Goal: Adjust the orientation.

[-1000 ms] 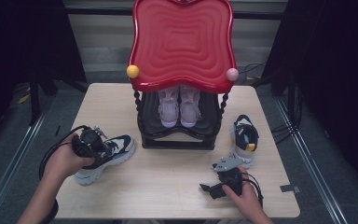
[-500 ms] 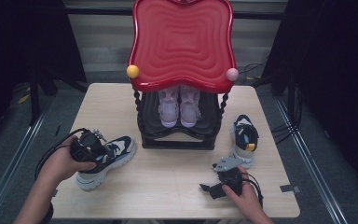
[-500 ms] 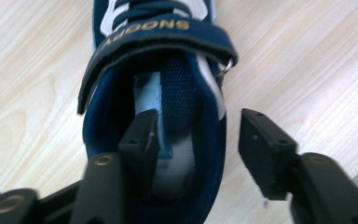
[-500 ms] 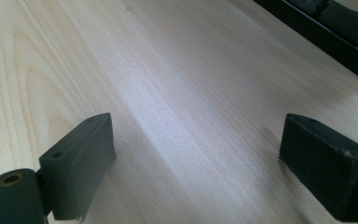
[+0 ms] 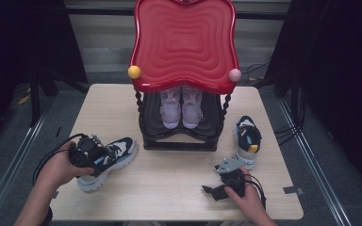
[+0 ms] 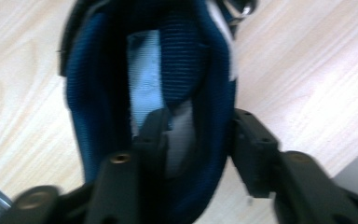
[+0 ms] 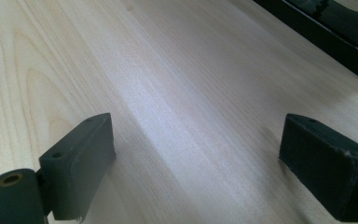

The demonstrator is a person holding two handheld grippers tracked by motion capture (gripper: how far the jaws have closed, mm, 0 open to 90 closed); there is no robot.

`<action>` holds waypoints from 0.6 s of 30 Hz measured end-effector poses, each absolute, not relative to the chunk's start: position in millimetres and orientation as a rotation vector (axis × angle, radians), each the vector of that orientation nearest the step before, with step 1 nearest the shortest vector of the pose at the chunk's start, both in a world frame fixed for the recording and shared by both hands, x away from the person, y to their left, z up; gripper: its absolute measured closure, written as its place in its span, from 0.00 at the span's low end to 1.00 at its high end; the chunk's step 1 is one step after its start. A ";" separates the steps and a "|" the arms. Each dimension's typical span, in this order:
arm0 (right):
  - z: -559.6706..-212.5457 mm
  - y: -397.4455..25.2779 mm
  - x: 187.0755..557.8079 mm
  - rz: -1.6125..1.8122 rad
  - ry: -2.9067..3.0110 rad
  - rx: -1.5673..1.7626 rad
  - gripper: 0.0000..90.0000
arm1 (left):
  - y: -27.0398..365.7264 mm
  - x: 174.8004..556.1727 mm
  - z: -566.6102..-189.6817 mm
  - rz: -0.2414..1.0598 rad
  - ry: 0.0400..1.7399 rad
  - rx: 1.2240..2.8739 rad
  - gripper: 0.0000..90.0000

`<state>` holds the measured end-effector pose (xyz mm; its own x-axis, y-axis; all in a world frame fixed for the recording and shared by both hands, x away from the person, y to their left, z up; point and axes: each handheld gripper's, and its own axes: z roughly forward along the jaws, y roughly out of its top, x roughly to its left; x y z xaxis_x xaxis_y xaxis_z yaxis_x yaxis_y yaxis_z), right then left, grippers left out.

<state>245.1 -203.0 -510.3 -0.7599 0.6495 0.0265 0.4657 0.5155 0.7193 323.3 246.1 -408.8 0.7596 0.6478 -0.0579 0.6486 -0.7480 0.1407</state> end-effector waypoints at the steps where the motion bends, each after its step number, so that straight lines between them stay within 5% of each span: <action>1: -510.3 -203.0 245.1 1.082 2.512 0.943 0.11 | 244.3 323.4 -408.2 -0.019 1.036 2.812 0.73; 8: -510.3 -203.0 245.1 1.081 2.512 0.943 0.11 | 225.8 317.4 -408.8 -0.094 1.057 2.798 0.84; 18: -510.4 -203.0 245.3 1.083 2.511 0.939 0.11 | 209.4 313.1 -409.7 -0.143 1.038 2.771 0.74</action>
<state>245.3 -203.0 -510.4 -0.7613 0.6479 0.0246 0.4626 0.5162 0.7207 313.1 209.4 -409.7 0.7517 0.6417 -0.1522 0.6589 -0.7404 0.1330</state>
